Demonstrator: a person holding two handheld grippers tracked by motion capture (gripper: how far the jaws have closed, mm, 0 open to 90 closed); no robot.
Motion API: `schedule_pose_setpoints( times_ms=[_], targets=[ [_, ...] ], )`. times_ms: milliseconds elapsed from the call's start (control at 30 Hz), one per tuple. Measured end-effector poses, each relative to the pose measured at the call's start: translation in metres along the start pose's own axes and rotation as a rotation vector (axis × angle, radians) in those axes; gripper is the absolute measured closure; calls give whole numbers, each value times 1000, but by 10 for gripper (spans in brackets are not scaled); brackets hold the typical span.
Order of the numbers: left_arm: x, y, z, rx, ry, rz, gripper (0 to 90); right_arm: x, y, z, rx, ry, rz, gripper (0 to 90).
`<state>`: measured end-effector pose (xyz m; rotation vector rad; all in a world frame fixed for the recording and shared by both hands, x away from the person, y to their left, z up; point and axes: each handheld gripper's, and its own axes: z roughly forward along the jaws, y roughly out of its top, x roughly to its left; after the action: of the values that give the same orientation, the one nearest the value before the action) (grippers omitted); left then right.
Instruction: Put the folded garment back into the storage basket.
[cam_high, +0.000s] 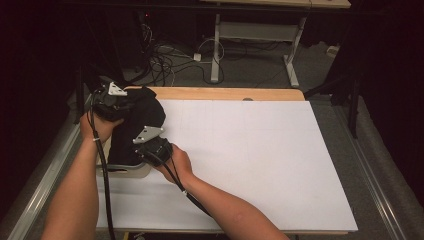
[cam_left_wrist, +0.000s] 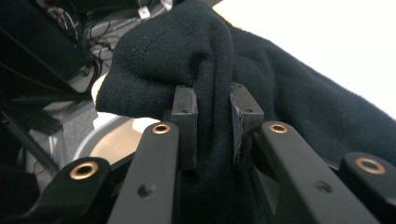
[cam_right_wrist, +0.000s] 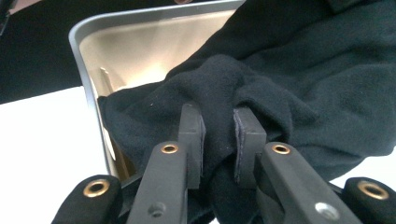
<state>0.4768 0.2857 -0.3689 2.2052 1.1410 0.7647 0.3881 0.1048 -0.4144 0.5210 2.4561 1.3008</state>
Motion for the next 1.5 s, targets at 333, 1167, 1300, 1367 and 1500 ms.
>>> schedule_pose_setpoints(
  times_ms=[333, 1167, 1300, 1367, 1500],
  targets=[
    [-2, -14, 18, 89, -2, 8, 740, 0, -3, 4, 9, 13, 18, 751],
    [-4, -26, 41, 275, 38, 76, 734, -52, -82, -153, -115, -154, 36, 514],
    [2, -34, 41, 289, 61, 24, 732, -62, -107, -181, -99, -198, 38, 509],
    [3, -34, 40, 284, 83, -5, 722, -66, -118, -195, -85, -219, 36, 504],
    [2, -32, 39, 251, 124, -42, 626, -71, -139, -222, -77, -270, 29, 493]
  ],
)
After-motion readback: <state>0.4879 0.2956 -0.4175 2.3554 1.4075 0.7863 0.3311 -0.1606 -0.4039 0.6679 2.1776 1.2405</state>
